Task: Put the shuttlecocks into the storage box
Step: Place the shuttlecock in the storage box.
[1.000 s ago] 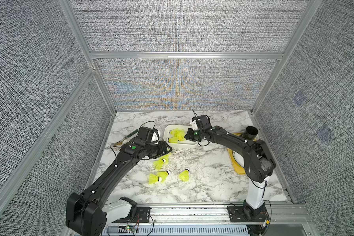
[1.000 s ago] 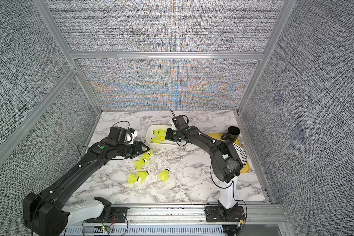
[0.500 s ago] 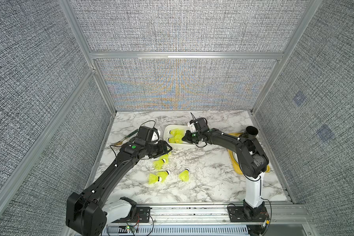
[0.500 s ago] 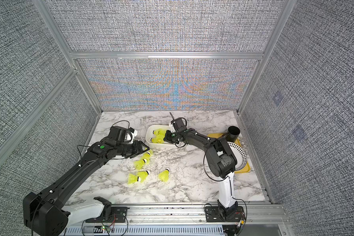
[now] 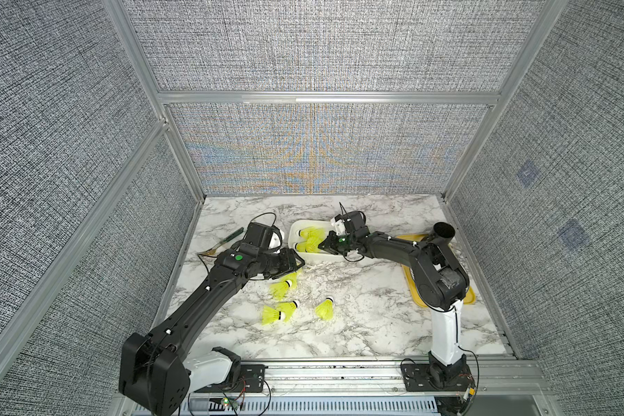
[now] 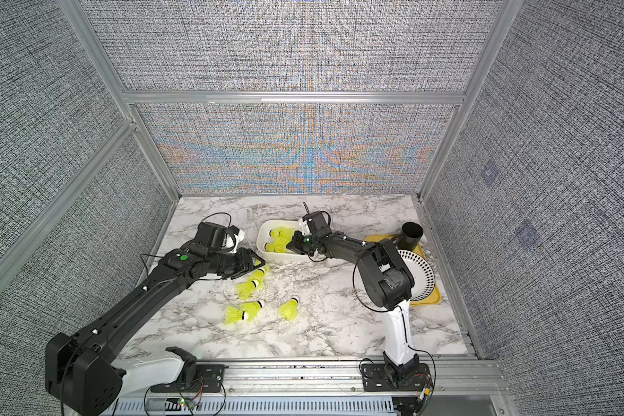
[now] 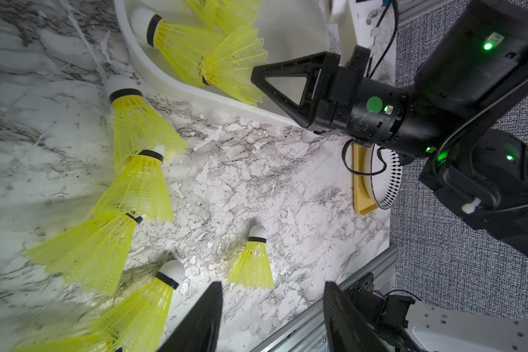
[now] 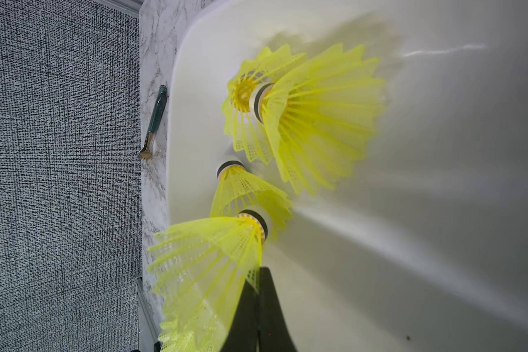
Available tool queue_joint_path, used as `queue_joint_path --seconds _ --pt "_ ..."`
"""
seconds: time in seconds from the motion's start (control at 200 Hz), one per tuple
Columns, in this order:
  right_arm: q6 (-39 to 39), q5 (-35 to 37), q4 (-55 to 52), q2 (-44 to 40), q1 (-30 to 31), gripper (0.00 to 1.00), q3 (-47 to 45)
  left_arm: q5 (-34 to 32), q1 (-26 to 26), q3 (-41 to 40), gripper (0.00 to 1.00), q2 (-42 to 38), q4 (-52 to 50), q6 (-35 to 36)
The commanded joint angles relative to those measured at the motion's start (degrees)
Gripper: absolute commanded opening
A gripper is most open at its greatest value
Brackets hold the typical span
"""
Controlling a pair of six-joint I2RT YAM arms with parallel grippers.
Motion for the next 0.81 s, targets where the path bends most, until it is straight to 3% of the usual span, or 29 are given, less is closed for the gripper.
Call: queue_joint_path --seconds 0.0,0.31,0.611,0.801 --pt "1.4 -1.1 3.4 0.6 -0.1 0.0 -0.2 0.6 -1.1 0.8 0.56 1.2 3.4 -0.2" --pt "1.6 -0.8 2.4 1.9 -0.2 0.0 0.7 -2.5 -1.8 2.6 0.56 3.5 4.7 0.4" --pt "0.3 0.6 -2.9 3.1 -0.4 0.0 3.8 -7.5 -1.7 14.7 0.55 14.0 -0.6 3.2" --pt "-0.7 1.4 -7.0 4.5 -0.3 0.0 6.7 -7.1 -1.7 16.3 0.55 15.3 -0.2 3.2"
